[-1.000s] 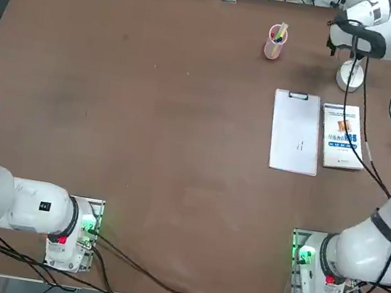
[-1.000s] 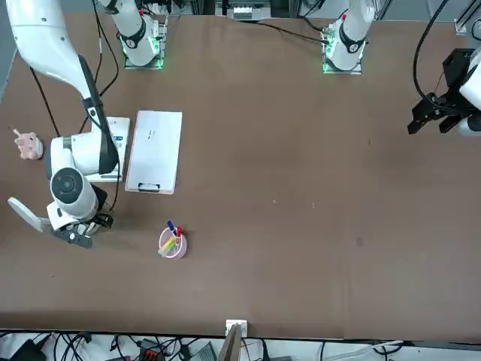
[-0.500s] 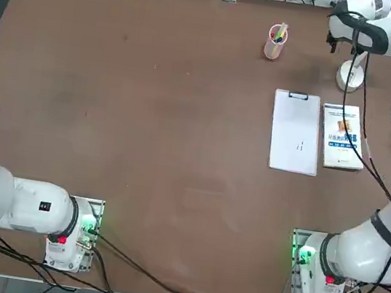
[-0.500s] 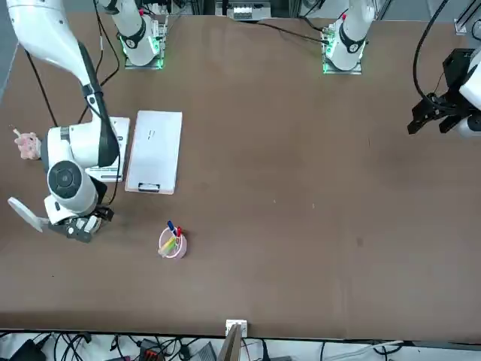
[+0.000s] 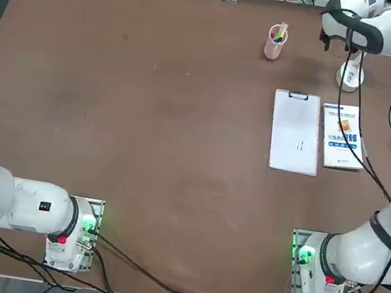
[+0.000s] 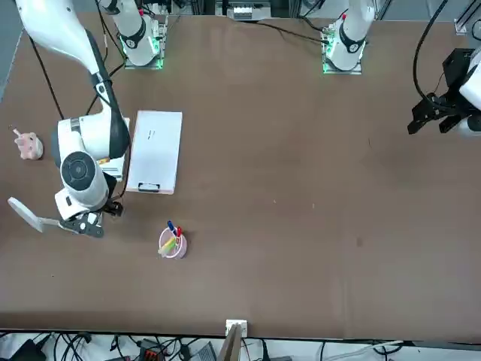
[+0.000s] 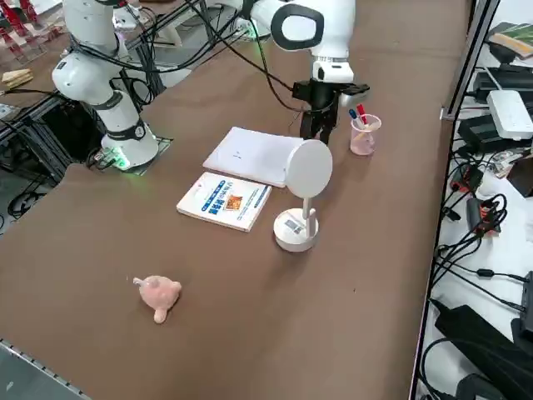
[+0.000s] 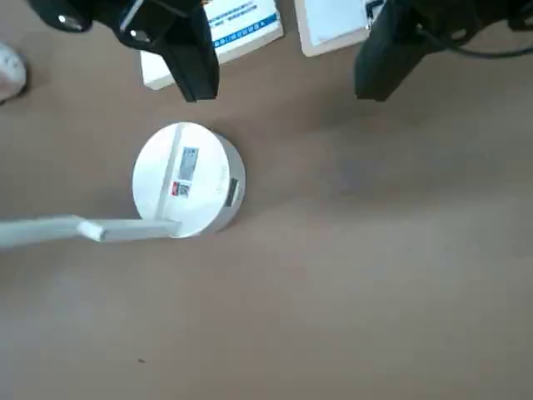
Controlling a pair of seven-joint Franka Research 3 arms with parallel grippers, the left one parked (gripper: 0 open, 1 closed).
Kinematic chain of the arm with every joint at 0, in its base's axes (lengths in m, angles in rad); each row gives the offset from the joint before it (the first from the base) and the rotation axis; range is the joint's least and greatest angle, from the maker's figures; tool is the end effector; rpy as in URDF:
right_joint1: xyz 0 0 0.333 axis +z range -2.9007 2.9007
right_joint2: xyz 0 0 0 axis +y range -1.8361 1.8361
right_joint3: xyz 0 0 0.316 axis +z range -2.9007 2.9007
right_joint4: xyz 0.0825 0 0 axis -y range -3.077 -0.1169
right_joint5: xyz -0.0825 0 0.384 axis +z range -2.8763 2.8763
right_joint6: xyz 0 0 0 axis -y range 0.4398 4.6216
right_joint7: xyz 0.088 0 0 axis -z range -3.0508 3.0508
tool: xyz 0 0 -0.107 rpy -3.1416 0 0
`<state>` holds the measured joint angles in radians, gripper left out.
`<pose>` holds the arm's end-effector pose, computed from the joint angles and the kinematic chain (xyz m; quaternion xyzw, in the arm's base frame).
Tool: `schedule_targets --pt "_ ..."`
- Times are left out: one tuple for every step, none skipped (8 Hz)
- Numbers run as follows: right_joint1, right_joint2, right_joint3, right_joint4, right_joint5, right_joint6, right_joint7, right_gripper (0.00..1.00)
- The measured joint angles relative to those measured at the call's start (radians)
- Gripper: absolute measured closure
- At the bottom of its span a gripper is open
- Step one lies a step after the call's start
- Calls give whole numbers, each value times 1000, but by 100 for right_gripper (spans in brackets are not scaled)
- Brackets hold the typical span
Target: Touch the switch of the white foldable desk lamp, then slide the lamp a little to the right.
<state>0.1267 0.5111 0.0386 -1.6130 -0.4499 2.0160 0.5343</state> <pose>0.6710 0.0828 0.3255 0.9781 -0.0759 0.0151 0.1930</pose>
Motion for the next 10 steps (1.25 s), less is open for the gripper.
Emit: schedule_targets --pt "7 0 0 0 0 -8 -84 0" --pt "11 0 0 0 0 -17 -175 0" --pt "11 0 -1 1 0 -20 -254 0" --pt "10 0 -2 5 -1 -20 -343 0" --pt "12 -1 -2 14 -6 -21 -456 0" --pt "20 -2 -2 24 -34 -26 -556 0" --pt "34 -3 -1 31 -97 -33 -622 0" --pt "49 -4 -1 34 -172 -35 -676 0" --pt "59 -4 -1 38 -217 -36 -740 0" --pt "62 -4 -1 46 -228 -39 -809 0"
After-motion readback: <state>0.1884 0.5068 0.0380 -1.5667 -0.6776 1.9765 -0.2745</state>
